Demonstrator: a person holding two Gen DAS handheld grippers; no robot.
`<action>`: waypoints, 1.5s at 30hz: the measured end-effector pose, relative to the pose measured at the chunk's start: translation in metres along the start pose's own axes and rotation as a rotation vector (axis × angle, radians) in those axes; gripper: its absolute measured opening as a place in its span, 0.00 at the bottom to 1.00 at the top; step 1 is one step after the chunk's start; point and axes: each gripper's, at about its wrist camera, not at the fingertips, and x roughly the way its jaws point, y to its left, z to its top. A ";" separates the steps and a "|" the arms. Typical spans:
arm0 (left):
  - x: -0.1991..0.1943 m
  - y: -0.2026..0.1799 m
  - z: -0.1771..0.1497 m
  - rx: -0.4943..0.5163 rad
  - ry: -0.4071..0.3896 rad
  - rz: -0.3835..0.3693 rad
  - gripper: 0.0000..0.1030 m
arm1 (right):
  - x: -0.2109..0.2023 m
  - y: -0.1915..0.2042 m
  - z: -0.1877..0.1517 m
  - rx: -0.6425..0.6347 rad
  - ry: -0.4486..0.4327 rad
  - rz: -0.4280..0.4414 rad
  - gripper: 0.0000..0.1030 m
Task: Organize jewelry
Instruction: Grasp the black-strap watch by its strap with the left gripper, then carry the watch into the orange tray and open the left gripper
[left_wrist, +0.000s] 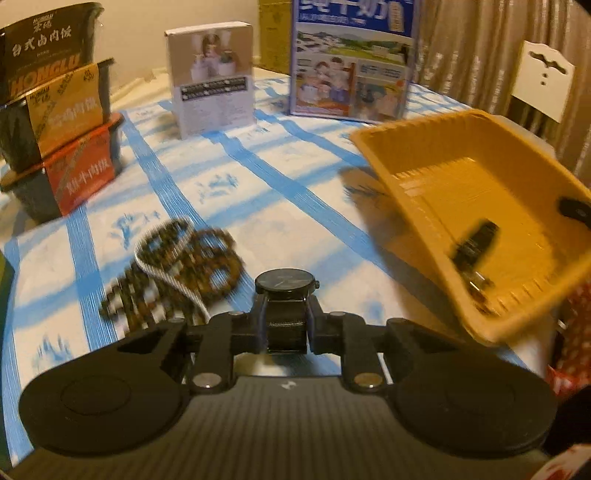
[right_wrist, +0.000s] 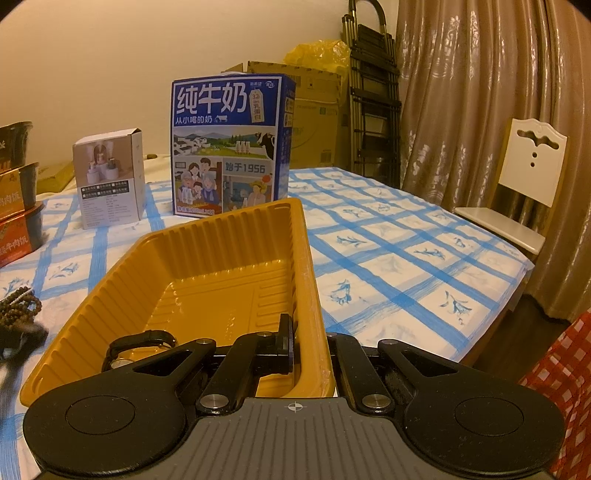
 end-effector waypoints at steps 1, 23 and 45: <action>-0.005 -0.002 -0.005 -0.003 0.008 -0.011 0.18 | 0.000 0.001 0.000 -0.001 -0.001 -0.001 0.03; 0.028 -0.018 0.002 0.084 0.076 0.014 0.44 | -0.002 0.004 -0.004 0.005 0.002 0.002 0.03; -0.042 -0.037 0.037 0.091 -0.155 -0.037 0.40 | -0.004 0.006 -0.002 -0.001 -0.004 0.007 0.03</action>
